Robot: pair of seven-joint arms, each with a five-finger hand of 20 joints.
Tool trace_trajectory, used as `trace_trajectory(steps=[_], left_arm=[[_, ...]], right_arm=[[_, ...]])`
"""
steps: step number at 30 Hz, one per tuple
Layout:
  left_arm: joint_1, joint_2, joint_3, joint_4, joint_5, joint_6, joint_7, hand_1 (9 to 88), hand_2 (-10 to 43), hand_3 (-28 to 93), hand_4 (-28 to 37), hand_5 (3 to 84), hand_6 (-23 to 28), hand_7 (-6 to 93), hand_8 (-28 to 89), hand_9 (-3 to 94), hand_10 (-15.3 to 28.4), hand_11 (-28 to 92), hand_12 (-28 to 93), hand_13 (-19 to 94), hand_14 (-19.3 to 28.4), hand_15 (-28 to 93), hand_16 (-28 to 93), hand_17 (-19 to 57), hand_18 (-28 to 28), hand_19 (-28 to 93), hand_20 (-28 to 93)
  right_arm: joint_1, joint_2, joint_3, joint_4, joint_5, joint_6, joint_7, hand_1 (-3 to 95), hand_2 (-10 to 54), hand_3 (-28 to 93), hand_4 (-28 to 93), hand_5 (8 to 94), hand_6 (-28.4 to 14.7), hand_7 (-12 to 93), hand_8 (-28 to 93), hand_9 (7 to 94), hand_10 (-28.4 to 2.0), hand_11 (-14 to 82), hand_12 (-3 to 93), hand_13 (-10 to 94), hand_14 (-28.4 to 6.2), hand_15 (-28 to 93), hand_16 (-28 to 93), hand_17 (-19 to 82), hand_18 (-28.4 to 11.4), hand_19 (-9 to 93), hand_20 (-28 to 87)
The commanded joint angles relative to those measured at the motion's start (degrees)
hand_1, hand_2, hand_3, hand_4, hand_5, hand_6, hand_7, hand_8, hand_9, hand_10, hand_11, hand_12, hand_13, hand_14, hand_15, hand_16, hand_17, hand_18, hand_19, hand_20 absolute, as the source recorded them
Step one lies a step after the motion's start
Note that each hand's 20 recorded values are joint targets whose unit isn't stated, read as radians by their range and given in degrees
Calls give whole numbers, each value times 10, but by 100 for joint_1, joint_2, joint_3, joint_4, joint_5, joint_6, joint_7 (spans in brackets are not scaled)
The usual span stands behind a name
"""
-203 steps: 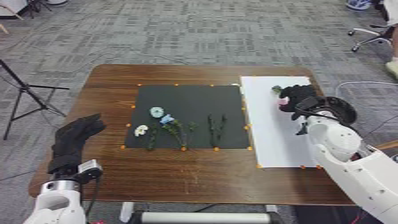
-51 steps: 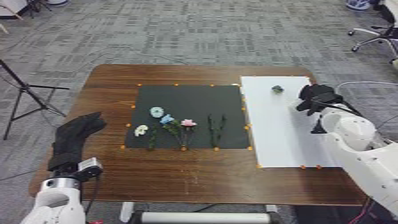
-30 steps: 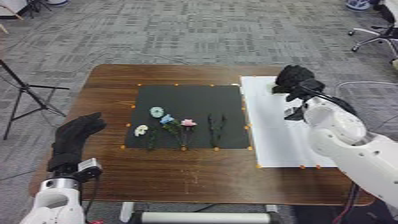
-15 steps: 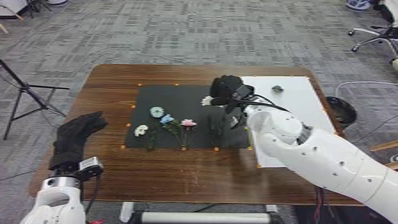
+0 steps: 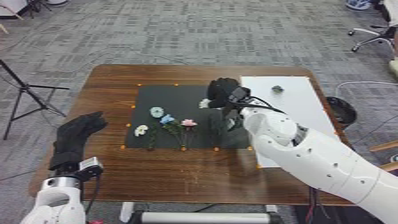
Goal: Arrange flowers
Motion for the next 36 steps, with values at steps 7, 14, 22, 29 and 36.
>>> trace_trajectory(steps=[7, 14, 22, 29, 36], left_arm=[[-14, -51, 2, 40, 31, -197, 21, 263, 44, 670, -234, 570, 15, 172, -68, 549, 150, 227, 147, 449, 189, 272, 22, 94, 133, 137, 222], [-13, -47, 2, 38, 30, -187, 14, 261, 39, 671, -235, 565, 15, 172, -67, 545, 149, 226, 147, 446, 189, 270, 24, 92, 134, 134, 221], [-34, -45, 7, 45, 44, -212, -1, 261, 38, 670, -234, 565, 15, 171, -67, 544, 148, 225, 148, 445, 189, 268, 25, 92, 134, 132, 220], [-10, -39, 0, 30, 40, -202, -24, 261, 38, 669, -233, 564, 15, 171, -67, 544, 147, 226, 148, 444, 190, 268, 25, 91, 134, 132, 220], [3, -21, -30, 12, 47, -199, -46, 263, 38, 668, -233, 565, 15, 171, -67, 544, 147, 226, 148, 444, 190, 269, 25, 91, 134, 131, 219]], right_arm=[[-218, -46, 196, 117, -106, -159, 14, 549, -95, 559, -137, 785, 29, 182, 33, 808, -104, 95, 239, 717, -113, 578, 356, 351, -229, 758, 602], [-176, -11, 246, 112, -104, -213, 25, 534, -95, 551, -121, 770, 21, 170, 37, 775, -110, 126, 193, 710, -115, 580, 353, 346, -230, 756, 602], [-166, 76, 362, 50, -108, -510, -89, 502, -95, 558, -112, 722, 12, 158, 30, 713, -114, 121, 160, 697, -118, 581, 350, 335, -231, 749, 601], [-242, 126, 415, 43, -288, -624, -134, 475, -95, 593, -126, 701, 12, 159, 14, 687, -117, 112, 155, 689, -120, 576, 345, 330, -231, 742, 599], [-132, 303, 793, -45, -182, -661, -160, 421, -95, 647, -134, 658, 7, 161, -101, 651, -123, 104, 154, 671, -128, 576, 340, 318, -231, 732, 600]])
